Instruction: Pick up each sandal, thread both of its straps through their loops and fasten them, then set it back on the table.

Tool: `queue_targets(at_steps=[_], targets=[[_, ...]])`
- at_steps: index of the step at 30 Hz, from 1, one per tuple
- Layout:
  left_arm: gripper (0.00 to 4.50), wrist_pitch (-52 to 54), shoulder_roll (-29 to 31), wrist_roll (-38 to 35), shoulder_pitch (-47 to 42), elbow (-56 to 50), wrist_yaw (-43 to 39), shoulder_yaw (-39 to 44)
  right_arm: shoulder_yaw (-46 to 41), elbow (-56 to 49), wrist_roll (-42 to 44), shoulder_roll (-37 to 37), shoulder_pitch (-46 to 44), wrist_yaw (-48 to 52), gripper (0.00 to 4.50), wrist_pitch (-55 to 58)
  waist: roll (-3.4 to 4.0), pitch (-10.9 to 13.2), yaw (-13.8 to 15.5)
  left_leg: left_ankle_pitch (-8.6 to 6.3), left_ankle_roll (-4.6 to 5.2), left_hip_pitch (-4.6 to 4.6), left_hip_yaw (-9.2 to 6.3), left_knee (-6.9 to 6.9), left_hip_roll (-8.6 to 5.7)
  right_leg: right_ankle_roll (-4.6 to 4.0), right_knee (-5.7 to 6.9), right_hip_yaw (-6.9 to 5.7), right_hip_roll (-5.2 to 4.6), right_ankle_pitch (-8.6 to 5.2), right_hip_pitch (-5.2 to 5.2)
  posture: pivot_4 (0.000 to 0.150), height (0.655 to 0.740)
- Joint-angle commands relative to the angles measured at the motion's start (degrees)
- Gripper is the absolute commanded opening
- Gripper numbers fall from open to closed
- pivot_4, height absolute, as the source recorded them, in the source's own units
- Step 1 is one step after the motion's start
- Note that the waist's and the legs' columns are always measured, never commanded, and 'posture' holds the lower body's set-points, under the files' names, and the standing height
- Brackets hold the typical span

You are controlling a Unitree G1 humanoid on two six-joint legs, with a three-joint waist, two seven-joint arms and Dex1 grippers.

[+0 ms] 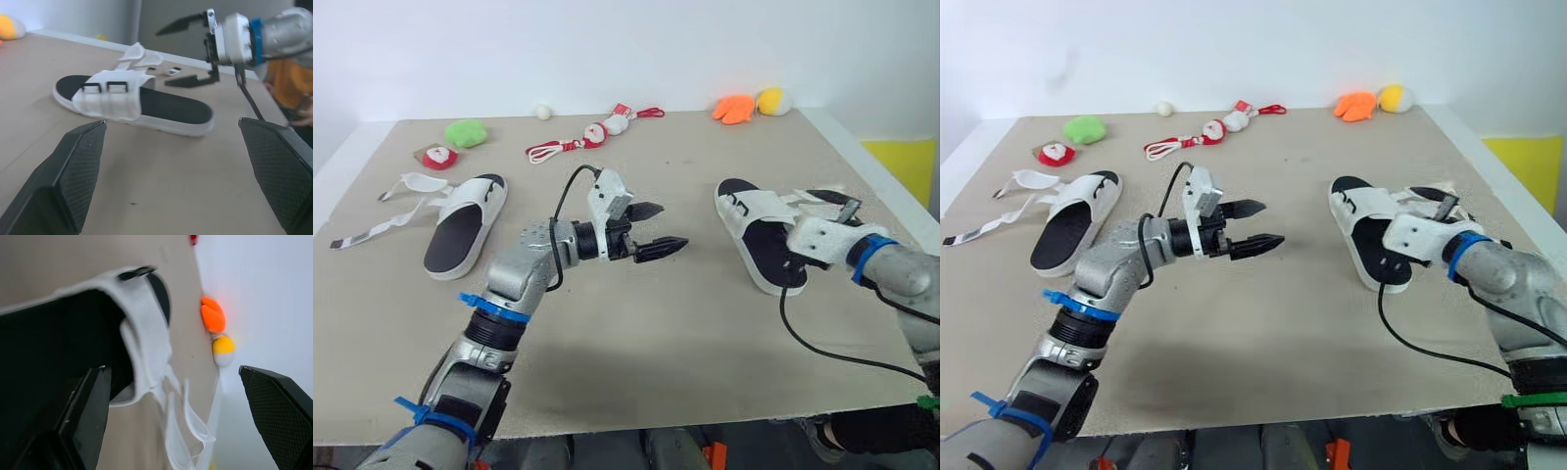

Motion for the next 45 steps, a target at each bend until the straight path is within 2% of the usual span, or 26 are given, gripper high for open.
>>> queue_targets(at_steps=[1, 14, 17, 23, 24, 29, 34, 42, 45], targets=[[4.48, -1.45, -1.49, 0.46, -0.68, -1.60, 0.73, 0.58, 1.98, 3.60, -4.87, 0.18, -4.12, -4.23, 4.50, -1.74, 0.00, 0.00, 0.08, 0.00, 0.00, -0.01, 0.00, 0.01, -0.02, 0.01, 0.00, 0.02, 0.00, 0.00, 0.01, 0.150, 0.7400], [4.48, 1.59, -0.68, 0.71, 3.54, -7.43, 2.61, 0.95, 10.19, 20.87, -11.47, 5.58, -16.05, -11.65, 4.50, -7.84, 0.00, 0.00, 0.11, 0.01, 0.02, 0.00, 0.05, 0.02, -0.13, 0.06, -0.02, 0.15, -0.10, 0.03, 0.04, 0.150, 0.7400], [4.50, 2.04, -0.53, 0.61, 3.76, -8.09, 3.11, 1.22, 11.33, 23.29, -12.25, 6.71, -17.65, -13.32, 3.73, -8.22, 0.00, 0.00, 0.10, 0.01, 0.02, 0.00, 0.05, 0.02, -0.13, 0.06, -0.02, 0.15, -0.09, 0.03, 0.04, 0.150, 0.7400], [4.50, 2.47, -0.12, 0.30, 4.55, -9.19, 3.99, 1.65, 12.94, 25.72, -14.43, 7.55, -19.57, -16.80, 0.78, -7.54, 0.00, 0.00, 0.10, 0.02, 0.02, 0.00, 0.05, 0.02, -0.13, 0.06, -0.02, 0.17, -0.10, 0.04, 0.03, 0.150, 0.7400], [4.50, 2.55, 0.09, 0.24, 4.80, -9.43, 4.06, 1.77, 13.00, 25.88, -14.37, 7.56, -19.70, -16.98, 0.13, -7.79, 0.00, 0.00, 0.10, 0.02, 0.02, 0.00, 0.05, 0.02, -0.13, 0.06, -0.02, 0.16, -0.10, 0.04, 0.04, 0.150, 0.7400], [4.50, 3.18, 0.72, -0.21, 5.12, -10.16, 4.31, 2.54, 12.68, 26.56, -13.09, 7.26, -20.49, -17.35, 0.05, -11.34, 0.00, 0.00, 0.07, 0.01, 0.02, -0.01, 0.05, 0.02, -0.14, 0.06, -0.02, 0.17, -0.11, 0.04, 0.03, 0.150, 0.7400], [4.50, 5.43, 3.65, -4.74, 4.89, -11.21, 2.50, 7.49, 11.28, 25.51, -3.51, 7.28, -23.45, -10.86, 0.05, -27.10, 0.01, 0.01, -0.49, 0.01, 0.02, -0.01, 0.05, -0.01, -0.12, 0.07, -0.02, 0.18, -0.09, 0.04, 0.00, 0.150, 0.7400], [4.50, 13.11, 15.79, -12.25, 6.05, -14.11, -2.78, 14.83, 16.43, 25.49, 6.79, 9.12, -27.03, 2.56, 0.05, -50.70, -0.04, 0.04, -1.32, 0.01, 0.02, 0.01, 0.03, -0.05, -0.09, 0.12, -0.03, 0.15, -0.08, 0.01, 0.04, 0.150, 0.7400], [4.50, 15.87, 21.01, -14.95, 7.18, -15.96, -4.66, 17.83, 19.48, 24.91, 7.28, 10.47, -27.40, 5.46, 0.05, -57.36, -0.14, 0.10, -1.40, 0.01, 0.03, 0.01, 0.03, -0.05, -0.06, 0.13, -0.04, 0.15, -0.07, 0.01, 0.03, 0.150, 0.7400]])
